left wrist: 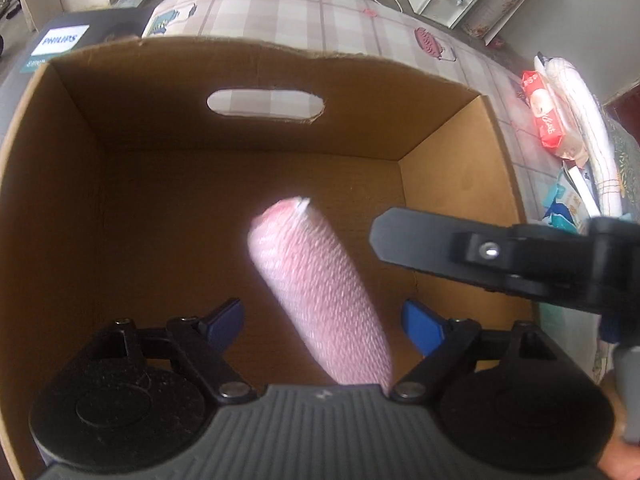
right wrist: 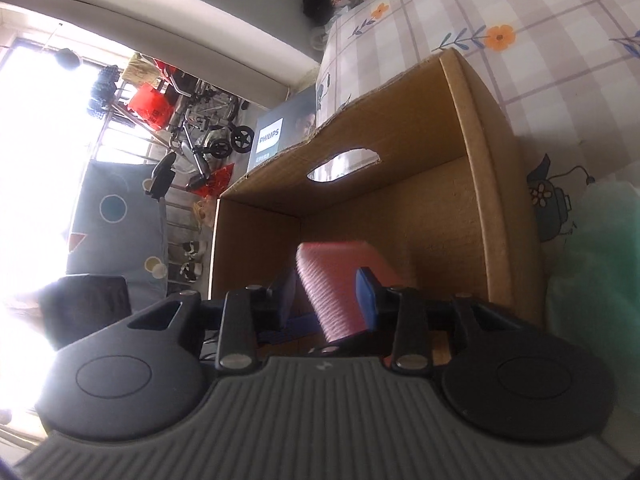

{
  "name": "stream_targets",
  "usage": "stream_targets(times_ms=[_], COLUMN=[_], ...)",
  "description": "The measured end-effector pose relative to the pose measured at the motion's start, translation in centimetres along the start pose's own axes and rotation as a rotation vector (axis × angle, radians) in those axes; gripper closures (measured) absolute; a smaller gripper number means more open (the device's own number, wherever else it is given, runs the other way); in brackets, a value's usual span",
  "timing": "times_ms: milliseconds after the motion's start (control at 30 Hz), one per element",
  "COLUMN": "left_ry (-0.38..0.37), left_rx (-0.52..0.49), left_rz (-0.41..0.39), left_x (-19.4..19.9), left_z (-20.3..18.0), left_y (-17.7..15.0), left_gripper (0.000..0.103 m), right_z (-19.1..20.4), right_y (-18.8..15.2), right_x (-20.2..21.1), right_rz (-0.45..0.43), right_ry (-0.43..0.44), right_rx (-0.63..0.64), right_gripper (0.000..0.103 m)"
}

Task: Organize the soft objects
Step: 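Carry the pink sponge into the cardboard box and open the left gripper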

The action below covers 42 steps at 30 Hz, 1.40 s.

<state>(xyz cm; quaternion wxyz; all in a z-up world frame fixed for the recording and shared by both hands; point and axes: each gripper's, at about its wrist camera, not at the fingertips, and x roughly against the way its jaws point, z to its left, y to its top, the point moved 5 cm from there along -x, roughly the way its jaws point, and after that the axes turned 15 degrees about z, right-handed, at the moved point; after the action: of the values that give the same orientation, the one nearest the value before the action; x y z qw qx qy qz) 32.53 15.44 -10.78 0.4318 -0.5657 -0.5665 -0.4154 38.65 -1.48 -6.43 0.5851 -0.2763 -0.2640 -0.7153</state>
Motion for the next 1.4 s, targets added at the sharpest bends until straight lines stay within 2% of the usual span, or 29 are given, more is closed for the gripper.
stream_targets(times_ms=[167,333,400,467,533,633,733,867,900,967,1000,1033,1133,1400], left_ry=[0.005,0.057,0.1,0.126,0.143,0.144,0.127,0.099,0.09,0.103,0.118,0.13,0.133,0.201], left_rx=[-0.022,-0.061,-0.064,-0.058,-0.045,-0.02,-0.022,0.004,0.011,-0.001,-0.018,-0.031,-0.03,-0.183], left_rz=[-0.001,-0.016,-0.004,-0.011,-0.026,-0.054,-0.028,0.069,0.089,0.134,0.147,0.152,0.138,0.045], left_x=[-0.7,-0.8,-1.0,-0.7,0.0,1.2,1.5,-0.6,-1.2,-2.6,-3.2,-3.6,-4.3,-4.6], left_z=[-0.2,-1.1,-1.2,-1.0,-0.5,0.3,0.7,1.0,1.0,0.7,0.5,0.3,0.0,-3.0], left_y=[0.0,0.1,0.2,0.0,-0.1,-0.7,-1.5,-2.5,-2.7,-3.0,-3.1,-3.1,-2.9,-0.4], left_gripper=[0.019,0.036,0.037,0.036,0.023,0.017,0.013,0.014,0.017,0.03,0.042,0.048,0.05,0.052], right_z=[0.6,-0.4,-1.0,-1.8,-2.8,-4.1,-5.2,-6.1,-6.3,-6.5,-6.7,-6.8,-7.3,-8.6], right_y=[-0.3,-1.6,-2.5,-3.4,-4.3,-5.5,-6.7,-8.0,-8.2,-8.6,-8.7,-8.8,-8.9,-8.8], right_x=[3.1,7.0,8.3,9.5,10.4,11.3,11.7,12.0,12.0,12.1,12.2,12.3,12.8,13.5], right_rz=[-0.054,-0.123,-0.141,-0.161,-0.176,-0.184,-0.19,-0.194,-0.193,-0.195,-0.198,-0.201,-0.215,-0.234], right_ry=[0.011,0.044,0.06,0.063,0.062,0.071,0.088,0.113,0.119,0.124,0.125,0.123,0.116,0.09], right_rx=[0.049,0.051,0.046,0.045,0.039,0.025,0.009,-0.004,-0.008,-0.021,-0.026,-0.031,-0.038,-0.055], right_gripper=[0.062,0.062,0.061,0.061,0.06,0.059,0.059,0.058,0.058,0.058,0.057,0.057,0.057,0.057])
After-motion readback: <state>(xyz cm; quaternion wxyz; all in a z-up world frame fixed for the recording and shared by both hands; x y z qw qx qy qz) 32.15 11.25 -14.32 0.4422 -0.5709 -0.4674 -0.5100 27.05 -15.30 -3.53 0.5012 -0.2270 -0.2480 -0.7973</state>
